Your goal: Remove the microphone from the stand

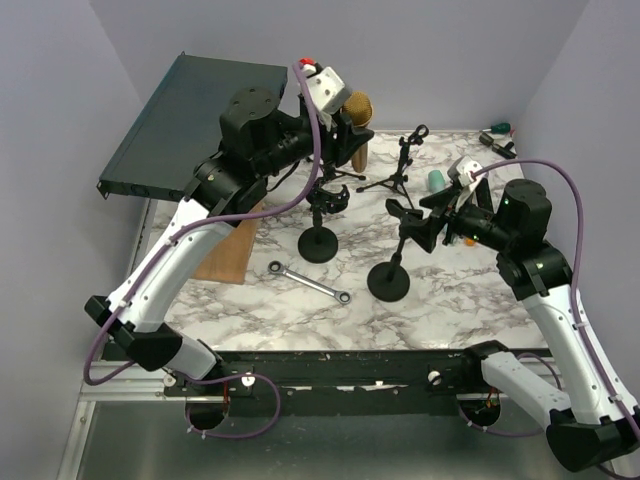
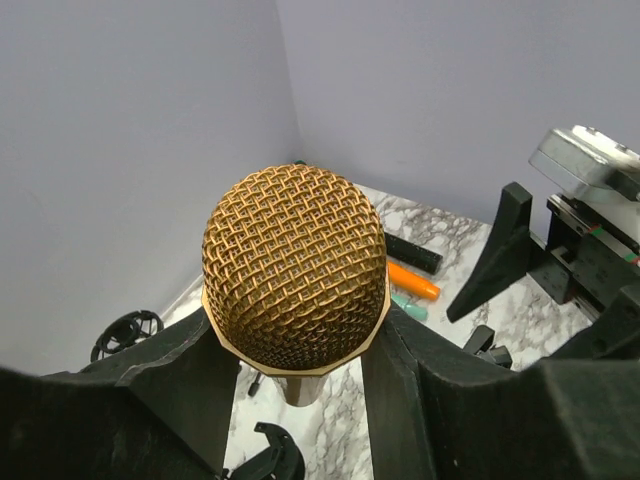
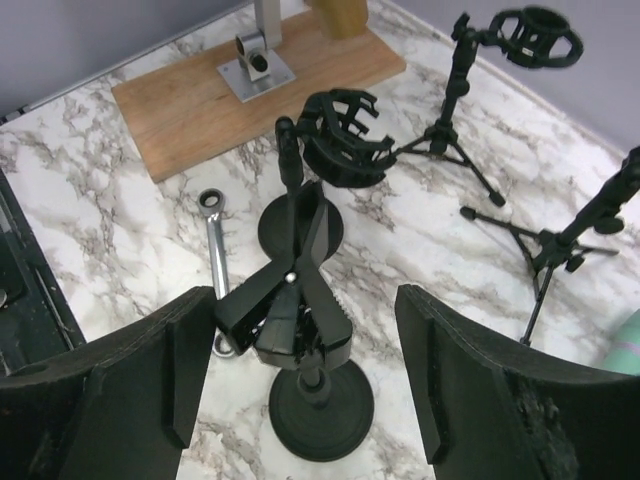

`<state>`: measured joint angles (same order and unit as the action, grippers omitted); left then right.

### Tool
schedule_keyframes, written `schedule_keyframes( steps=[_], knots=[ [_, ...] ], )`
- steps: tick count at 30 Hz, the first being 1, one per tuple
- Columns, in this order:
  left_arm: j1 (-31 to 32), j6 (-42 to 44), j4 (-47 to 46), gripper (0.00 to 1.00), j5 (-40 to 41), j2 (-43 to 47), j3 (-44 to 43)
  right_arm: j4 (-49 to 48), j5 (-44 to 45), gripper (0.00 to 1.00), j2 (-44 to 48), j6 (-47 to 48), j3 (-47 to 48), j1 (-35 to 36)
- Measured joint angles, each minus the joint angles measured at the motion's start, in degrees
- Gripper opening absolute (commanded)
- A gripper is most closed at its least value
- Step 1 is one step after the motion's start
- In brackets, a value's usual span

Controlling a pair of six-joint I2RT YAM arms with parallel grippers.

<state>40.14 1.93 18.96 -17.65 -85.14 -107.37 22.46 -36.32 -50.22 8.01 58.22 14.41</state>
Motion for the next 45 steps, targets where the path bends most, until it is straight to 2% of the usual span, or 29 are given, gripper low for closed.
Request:
schedule_keyframes(
  steps=[4, 10, 18, 24, 29, 33, 35, 39, 40, 43, 44, 45],
  knots=[
    [0.0, 0.2, 0.7, 0.0, -1.9, 2.0, -0.1, 0.1, -1.6, 0.88, 0.0, -0.3, 2.5, 0.0],
    [0.0, 0.1, 2.3, 0.0, -6.1, 2.4, -0.1, -0.8, -4.9, 0.89, -1.8, -2.0, 8.3, 0.0],
    [0.4, -3.3, 3.9, 0.0, -14.6, 2.3, -0.7, -6.8, -10.8, 0.89, -9.4, -5.7, 16.1, 0.2],
    [1.2, -5.0, 3.9, 0.0, -17.2, 1.3, -4.6, -10.7, -14.2, 0.88, -14.0, -8.6, 20.5, 2.6],
    [1.5, -6.3, 3.9, 0.0, -18.6, 0.2, -6.4, -13.0, -16.2, 0.81, -15.9, -9.6, 22.7, 5.0],
    [1.6, -7.6, 3.9, 0.0, -19.8, -1.0, -6.5, -14.3, -17.1, 0.72, -17.3, -9.7, 23.6, 6.2],
    [1.6, -8.4, 3.9, 0.0, -20.5, -1.8, -6.5, -14.9, -17.2, 0.59, -18.1, -9.7, 23.9, 6.8],
    [1.5, -9.4, 3.7, 0.0, -20.8, -2.7, -6.5, -15.5, -17.9, 0.19, -19.4, -9.3, 24.1, 7.9],
    [1.4, -9.7, 3.7, 0.0, -20.9, -2.8, -6.5, -15.6, -18.2, 0.14, -19.6, -9.1, 24.1, 8.2],
    [1.2, -10.3, 3.4, 0.0, -21.2, -2.7, -6.5, -16.2, -18.1, 0.07, -19.6, -8.6, 24.1, 8.4],
    [1.2, -10.3, 3.2, 0.07, -21.2, -2.7, -6.5, -16.2, -18.0, 0.05, -19.5, -8.3, 24.1, 8.4],
    [1.2, -10.3, 3.0, 0.19, -21.2, -2.7, -6.5, -16.2, -17.7, 0.03, -19.4, -7.9, 24.1, 8.4]
  ],
)
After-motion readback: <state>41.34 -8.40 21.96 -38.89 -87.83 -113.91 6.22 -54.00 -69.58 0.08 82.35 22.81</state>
